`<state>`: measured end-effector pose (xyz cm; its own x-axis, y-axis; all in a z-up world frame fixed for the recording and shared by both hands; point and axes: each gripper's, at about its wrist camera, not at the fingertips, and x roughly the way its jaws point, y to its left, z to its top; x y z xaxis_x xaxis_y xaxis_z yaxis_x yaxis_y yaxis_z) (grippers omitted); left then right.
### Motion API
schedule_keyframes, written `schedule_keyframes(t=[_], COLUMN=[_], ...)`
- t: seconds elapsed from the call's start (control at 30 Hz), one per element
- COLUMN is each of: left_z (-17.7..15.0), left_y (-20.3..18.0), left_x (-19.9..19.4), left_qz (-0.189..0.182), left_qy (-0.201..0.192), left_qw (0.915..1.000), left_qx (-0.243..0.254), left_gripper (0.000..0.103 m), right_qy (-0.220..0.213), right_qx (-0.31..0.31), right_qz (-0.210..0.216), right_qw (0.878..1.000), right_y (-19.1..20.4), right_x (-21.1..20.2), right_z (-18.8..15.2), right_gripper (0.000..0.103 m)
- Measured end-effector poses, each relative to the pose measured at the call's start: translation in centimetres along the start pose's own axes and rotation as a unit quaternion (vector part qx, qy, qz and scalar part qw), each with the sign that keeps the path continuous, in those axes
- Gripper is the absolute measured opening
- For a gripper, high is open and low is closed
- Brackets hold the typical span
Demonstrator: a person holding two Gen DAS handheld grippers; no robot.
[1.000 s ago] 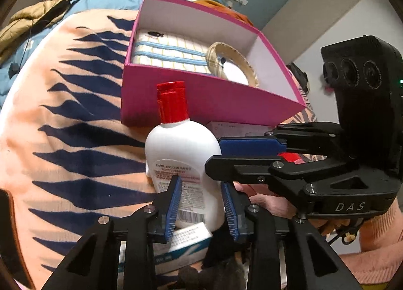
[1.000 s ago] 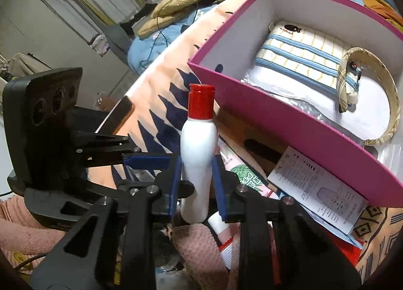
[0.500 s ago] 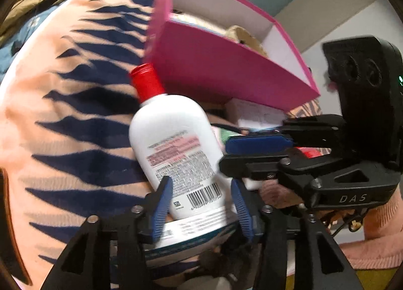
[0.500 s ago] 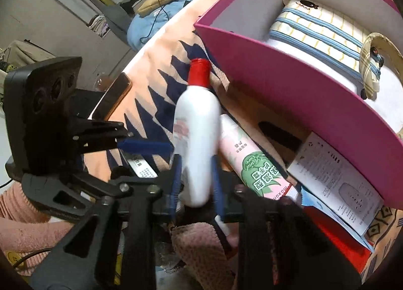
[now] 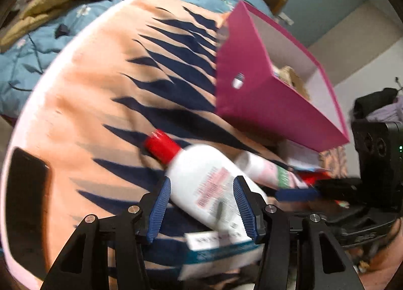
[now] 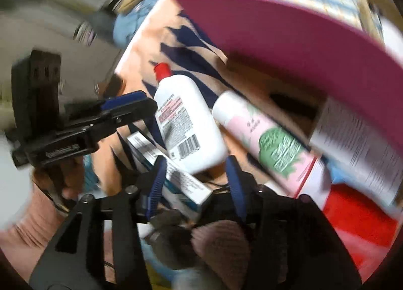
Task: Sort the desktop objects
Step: 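Lift the white bottle and tip it onto its side with both grippers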
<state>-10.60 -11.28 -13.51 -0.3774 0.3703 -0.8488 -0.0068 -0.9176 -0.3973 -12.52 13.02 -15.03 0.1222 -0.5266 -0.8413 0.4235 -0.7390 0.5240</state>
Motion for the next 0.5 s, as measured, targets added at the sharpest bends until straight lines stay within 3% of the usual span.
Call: schedule_keyframes(t=[0.23,0.5], left_z=[3.8,4.6], left_y=[0.9,-0.1], left_x=[1.4,5.0], left_qz=[0.056,0.061], left_qy=[-0.003,0.051], left_qw=[0.9981,0.9939], left_qx=[0.026,0.076], left_gripper=[0.053,0.053], right_qy=[0.009,-0.008], right_qx=[0.013,0.026], right_qz=[-0.038,-0.043], right_qw=[0.999,0.999], right_y=[1.1,0.5], right_x=[1.9,2.9], right_z=[-0.7,-0.2], right_gripper=[0.067,0.067])
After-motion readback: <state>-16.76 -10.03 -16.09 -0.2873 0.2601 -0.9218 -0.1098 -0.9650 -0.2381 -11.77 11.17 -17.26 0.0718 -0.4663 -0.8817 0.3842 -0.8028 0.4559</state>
